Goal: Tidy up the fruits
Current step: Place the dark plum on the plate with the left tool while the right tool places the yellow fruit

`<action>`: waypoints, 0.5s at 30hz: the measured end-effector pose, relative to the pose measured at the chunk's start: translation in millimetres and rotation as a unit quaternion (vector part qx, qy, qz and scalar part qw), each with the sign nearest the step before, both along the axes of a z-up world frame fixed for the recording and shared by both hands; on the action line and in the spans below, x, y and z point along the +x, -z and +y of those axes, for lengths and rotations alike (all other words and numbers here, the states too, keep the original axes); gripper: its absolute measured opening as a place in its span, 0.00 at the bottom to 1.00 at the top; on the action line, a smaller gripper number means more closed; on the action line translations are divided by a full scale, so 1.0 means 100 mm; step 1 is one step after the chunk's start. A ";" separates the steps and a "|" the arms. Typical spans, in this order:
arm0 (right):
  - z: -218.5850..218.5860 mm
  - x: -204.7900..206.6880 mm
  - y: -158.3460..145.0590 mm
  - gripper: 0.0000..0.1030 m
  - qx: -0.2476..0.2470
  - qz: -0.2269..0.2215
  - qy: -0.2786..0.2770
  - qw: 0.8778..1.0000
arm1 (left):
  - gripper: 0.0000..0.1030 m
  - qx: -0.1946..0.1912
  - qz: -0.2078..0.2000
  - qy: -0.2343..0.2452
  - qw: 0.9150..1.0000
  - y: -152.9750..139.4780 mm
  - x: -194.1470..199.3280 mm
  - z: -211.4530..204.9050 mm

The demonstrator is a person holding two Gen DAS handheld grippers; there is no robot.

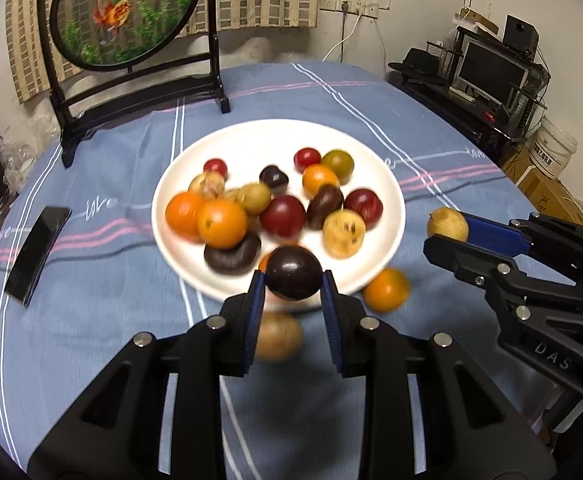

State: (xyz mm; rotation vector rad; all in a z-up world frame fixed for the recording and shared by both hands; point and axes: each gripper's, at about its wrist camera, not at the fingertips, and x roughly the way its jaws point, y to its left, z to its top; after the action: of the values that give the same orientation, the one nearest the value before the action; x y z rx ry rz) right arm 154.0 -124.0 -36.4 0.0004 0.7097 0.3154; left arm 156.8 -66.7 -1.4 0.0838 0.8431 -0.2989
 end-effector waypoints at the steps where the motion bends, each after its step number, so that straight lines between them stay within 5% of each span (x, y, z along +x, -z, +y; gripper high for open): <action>1: 0.00 0.05 -0.01 0.27 -0.001 -0.002 0.001 1.000 | 0.28 -0.001 0.001 -0.001 1.000 0.00 0.05 -0.01; 15: 0.17 0.82 0.12 0.27 -0.024 0.017 -0.003 1.000 | 0.28 0.006 0.003 -0.022 1.000 0.04 0.83 -0.07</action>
State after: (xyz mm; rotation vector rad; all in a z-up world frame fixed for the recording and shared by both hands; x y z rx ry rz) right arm 235.6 -106.7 -48.2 -0.0417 0.7519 0.3048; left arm 240.0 -73.6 -5.6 0.0748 0.8525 -0.2537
